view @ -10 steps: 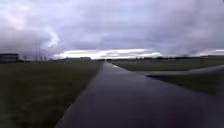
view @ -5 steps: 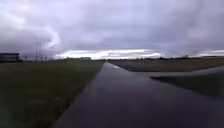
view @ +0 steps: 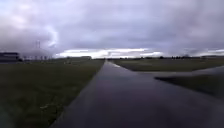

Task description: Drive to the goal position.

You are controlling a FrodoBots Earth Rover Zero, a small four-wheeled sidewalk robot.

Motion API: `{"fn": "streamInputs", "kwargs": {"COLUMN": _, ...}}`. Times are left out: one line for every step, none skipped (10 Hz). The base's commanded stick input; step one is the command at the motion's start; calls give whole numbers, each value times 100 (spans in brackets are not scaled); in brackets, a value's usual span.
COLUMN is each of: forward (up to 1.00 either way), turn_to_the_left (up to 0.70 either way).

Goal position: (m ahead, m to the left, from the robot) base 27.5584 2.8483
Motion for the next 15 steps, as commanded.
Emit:
{"fn": "streamInputs", "kwargs": {"forward": 70, "turn_to_the_left": 0}}
{"fn": "streamInputs", "kwargs": {"forward": 70, "turn_to_the_left": 0}}
{"fn": "streamInputs", "kwargs": {"forward": 70, "turn_to_the_left": 0}}
{"fn": "streamInputs", "kwargs": {"forward": 70, "turn_to_the_left": 0}}
{"fn": "streamInputs", "kwargs": {"forward": 70, "turn_to_the_left": 0}}
{"fn": "streamInputs", "kwargs": {"forward": 70, "turn_to_the_left": 0}}
{"fn": "streamInputs", "kwargs": {"forward": 70, "turn_to_the_left": 0}}
{"fn": "streamInputs", "kwargs": {"forward": 70, "turn_to_the_left": 0}}
{"fn": "streamInputs", "kwargs": {"forward": 70, "turn_to_the_left": 0}}
{"fn": "streamInputs", "kwargs": {"forward": 70, "turn_to_the_left": 0}}
{"fn": "streamInputs", "kwargs": {"forward": 70, "turn_to_the_left": 0}}
{"fn": "streamInputs", "kwargs": {"forward": 70, "turn_to_the_left": 0}}
{"fn": "streamInputs", "kwargs": {"forward": 70, "turn_to_the_left": 0}}
{"fn": "streamInputs", "kwargs": {"forward": 70, "turn_to_the_left": 0}}
{"fn": "streamInputs", "kwargs": {"forward": 70, "turn_to_the_left": 0}}
